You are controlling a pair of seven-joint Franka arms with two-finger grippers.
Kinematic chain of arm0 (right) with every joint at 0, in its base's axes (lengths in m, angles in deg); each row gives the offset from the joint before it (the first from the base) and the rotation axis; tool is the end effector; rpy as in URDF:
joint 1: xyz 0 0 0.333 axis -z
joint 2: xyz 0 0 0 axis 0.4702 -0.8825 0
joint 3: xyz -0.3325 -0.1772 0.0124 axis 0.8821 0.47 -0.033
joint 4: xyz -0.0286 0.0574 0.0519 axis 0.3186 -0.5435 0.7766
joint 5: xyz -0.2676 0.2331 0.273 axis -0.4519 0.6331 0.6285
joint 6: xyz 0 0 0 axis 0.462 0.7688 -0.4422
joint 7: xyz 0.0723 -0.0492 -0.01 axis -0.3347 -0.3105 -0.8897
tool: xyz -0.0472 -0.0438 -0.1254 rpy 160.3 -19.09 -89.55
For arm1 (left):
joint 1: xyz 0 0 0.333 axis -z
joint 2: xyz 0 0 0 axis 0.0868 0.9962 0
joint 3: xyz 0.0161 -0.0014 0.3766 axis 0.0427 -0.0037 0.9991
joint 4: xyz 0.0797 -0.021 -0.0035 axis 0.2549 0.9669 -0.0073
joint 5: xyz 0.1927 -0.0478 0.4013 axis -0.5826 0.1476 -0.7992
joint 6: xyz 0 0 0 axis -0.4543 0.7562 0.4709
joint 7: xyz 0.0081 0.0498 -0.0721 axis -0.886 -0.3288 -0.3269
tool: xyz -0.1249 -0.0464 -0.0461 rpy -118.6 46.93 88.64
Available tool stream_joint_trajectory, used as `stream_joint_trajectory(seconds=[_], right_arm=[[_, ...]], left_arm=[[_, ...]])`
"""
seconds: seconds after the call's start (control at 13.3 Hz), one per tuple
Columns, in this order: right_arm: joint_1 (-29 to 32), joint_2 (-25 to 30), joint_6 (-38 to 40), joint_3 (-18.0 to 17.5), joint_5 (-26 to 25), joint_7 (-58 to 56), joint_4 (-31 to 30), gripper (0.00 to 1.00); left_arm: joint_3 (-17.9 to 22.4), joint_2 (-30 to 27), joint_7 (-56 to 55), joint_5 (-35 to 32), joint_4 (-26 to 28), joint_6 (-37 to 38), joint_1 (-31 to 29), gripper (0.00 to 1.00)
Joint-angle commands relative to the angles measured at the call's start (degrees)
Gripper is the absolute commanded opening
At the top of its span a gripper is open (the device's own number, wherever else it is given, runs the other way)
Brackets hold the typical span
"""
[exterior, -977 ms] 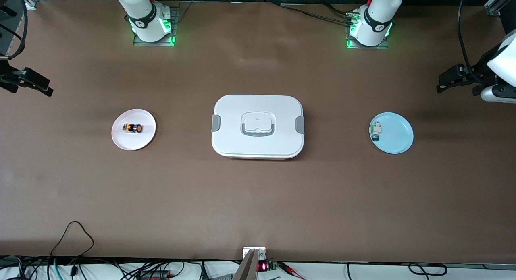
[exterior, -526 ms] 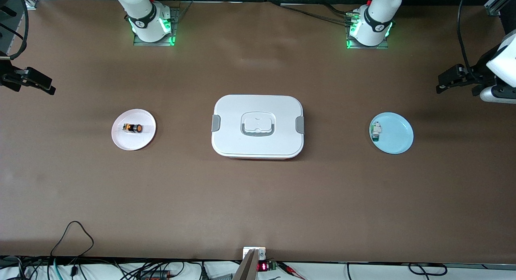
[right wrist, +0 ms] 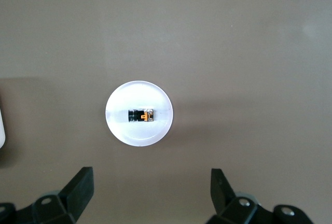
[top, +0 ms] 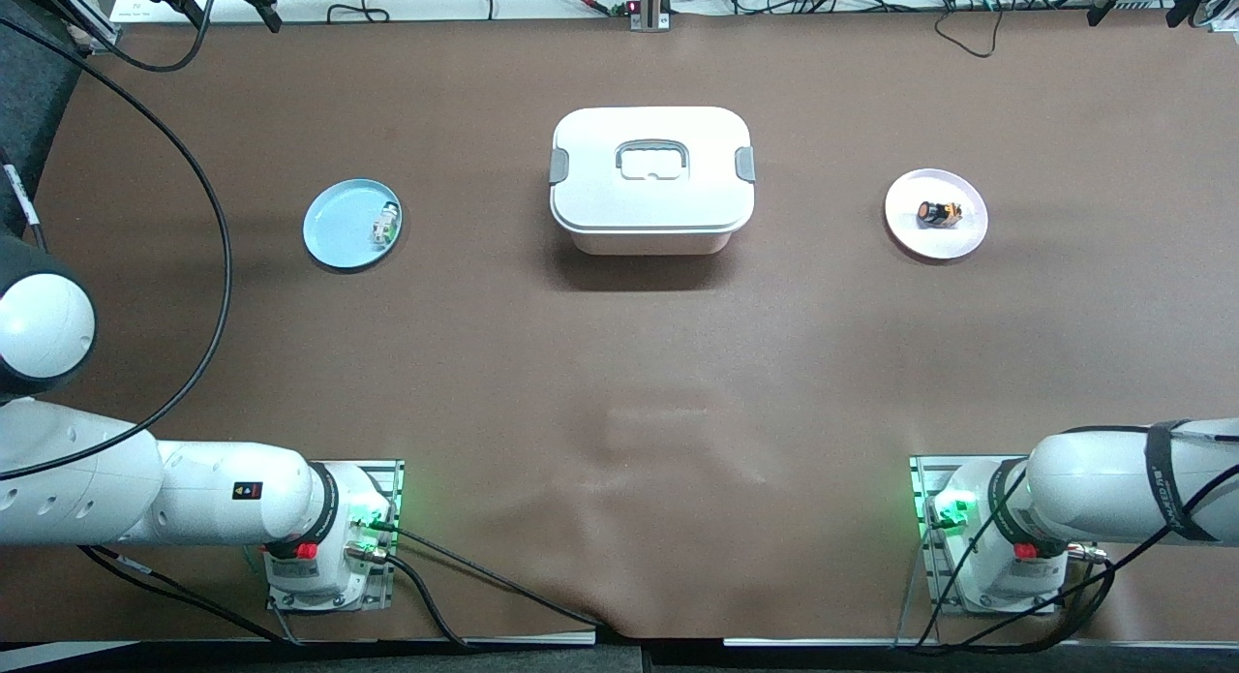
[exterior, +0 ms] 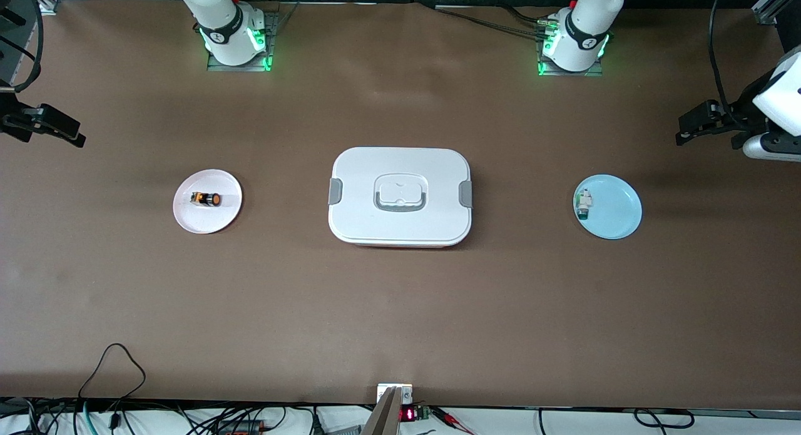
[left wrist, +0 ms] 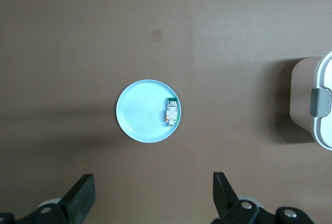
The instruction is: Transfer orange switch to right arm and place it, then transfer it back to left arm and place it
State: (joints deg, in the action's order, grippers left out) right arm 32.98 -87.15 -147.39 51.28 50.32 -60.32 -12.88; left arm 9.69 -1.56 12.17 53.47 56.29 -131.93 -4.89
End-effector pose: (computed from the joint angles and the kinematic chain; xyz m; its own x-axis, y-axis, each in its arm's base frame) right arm 0.6060 -0.0597 0.6143 0.9962 -0.0863 -0.0060 -0.0861 -0.9958 0.0311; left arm 0.6112 -0.0051 0.6326 0.9974 -0.0507 -0.0509 -0.0496 -0.9985 0.0234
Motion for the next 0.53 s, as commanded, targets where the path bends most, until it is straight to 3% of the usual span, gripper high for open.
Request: stream_joint_trajectory(seconds=[0.0,0.45], right_arm=[[-0.2,-0.6,1.3,0.0,0.5,0.3,1.6,1.00],[-0.5,-0.7,2.3,-0.1,0.7,0.3,1.6,1.00]], left_arm=[[-0.2,0.9,0.7,-0.1,-2.1,1.5,-0.1,1.00],[-0.3,0.8,0.6,-0.1,-2.1,2.3,0.0,1.00]])
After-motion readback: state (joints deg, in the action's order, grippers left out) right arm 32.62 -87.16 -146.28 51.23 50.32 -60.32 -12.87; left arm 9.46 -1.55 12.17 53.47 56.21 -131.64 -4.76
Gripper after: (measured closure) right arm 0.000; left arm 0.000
